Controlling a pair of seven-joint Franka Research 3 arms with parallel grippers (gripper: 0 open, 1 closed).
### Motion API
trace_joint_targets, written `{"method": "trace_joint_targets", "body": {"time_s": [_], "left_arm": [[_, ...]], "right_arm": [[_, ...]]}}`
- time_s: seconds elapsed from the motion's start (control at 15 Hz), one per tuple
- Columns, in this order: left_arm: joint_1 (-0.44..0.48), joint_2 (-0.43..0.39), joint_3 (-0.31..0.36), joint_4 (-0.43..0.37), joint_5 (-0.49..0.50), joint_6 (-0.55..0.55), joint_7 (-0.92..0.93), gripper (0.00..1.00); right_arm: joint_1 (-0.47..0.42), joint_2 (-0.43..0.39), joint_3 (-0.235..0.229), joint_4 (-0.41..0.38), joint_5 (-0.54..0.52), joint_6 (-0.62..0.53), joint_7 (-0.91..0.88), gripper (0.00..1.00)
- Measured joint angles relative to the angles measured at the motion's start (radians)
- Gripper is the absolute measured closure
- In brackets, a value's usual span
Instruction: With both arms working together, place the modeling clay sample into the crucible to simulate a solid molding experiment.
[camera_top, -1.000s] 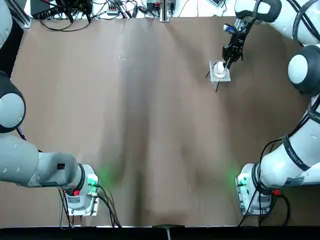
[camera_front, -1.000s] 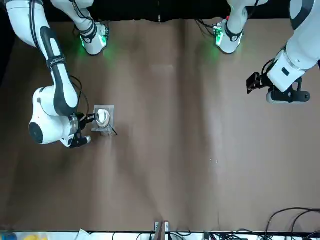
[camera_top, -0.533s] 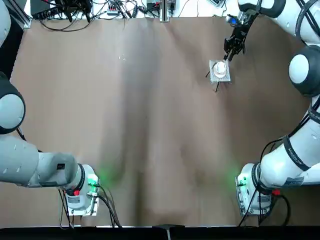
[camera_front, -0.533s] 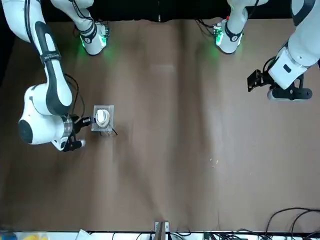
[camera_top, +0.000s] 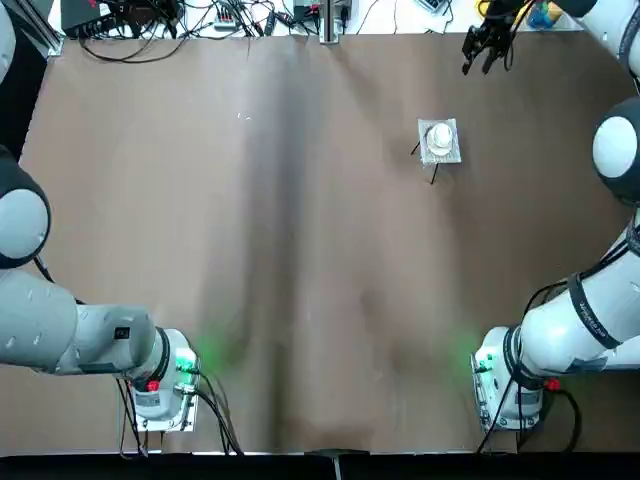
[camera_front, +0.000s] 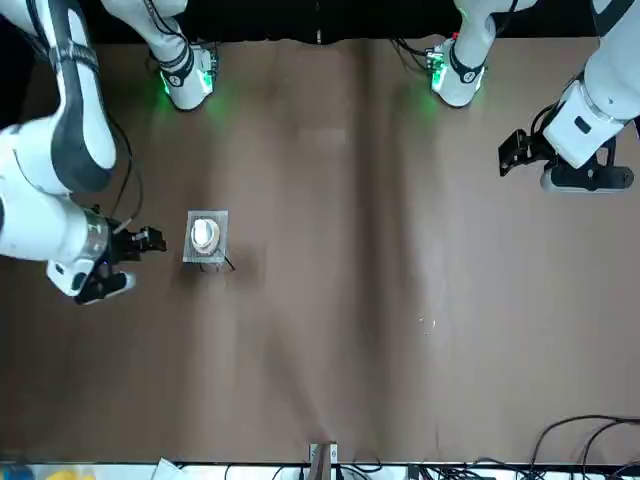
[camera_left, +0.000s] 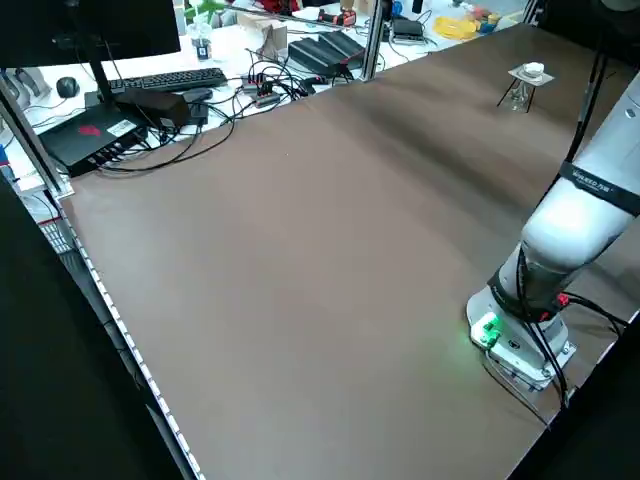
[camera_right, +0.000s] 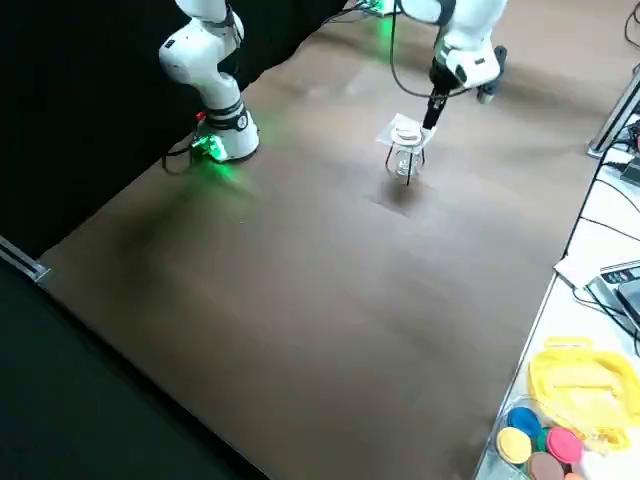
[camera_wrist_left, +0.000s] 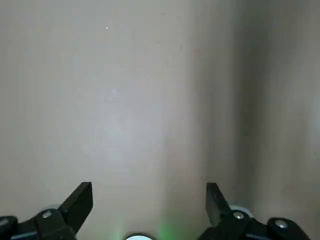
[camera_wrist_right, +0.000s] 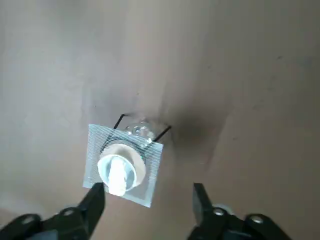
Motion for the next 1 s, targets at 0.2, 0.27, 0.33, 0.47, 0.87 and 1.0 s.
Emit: {"method": "trace_joint_targets", "body": {"time_s": [0.2, 0.27, 0.33, 0.47, 0.87, 1.0], "left_arm": [[-0.005, 0.0, -0.001, 0.001, 0.0, -0.001, -0.003, 0.0], [-0.005, 0.0, -0.001, 0.001, 0.0, -0.001, -0.003, 0.0], [-0.004, 0.0, -0.001, 0.001, 0.0, -0.001, -0.002, 0.0], [0.0, -0.001, 0.002, 0.001, 0.0, -0.008, 0.0, 0.0], [0.046, -0.008, 0.007, 0.002, 0.0, -0.068, 0.094, 0.0], [0.045, -0.008, 0.007, 0.002, 0.0, -0.068, 0.095, 0.0]], "right_arm": [[-0.011, -0.067, -0.008, 0.011, -0.015, -0.002, 0.001, 0.0], [-0.015, -0.09, -0.009, 0.012, -0.015, -0.004, 0.001, 0.0], [-0.018, -0.113, -0.01, 0.013, -0.015, -0.005, 0.001, 0.0], [-0.022, -0.162, -0.011, 0.014, -0.016, -0.008, 0.001, 0.0], [-0.041, -0.271, -0.015, 0.015, -0.02, -0.141, 0.139, 0.0], [-0.052, -0.284, -0.019, 0.015, -0.02, -0.156, 0.143, 0.0]]}}
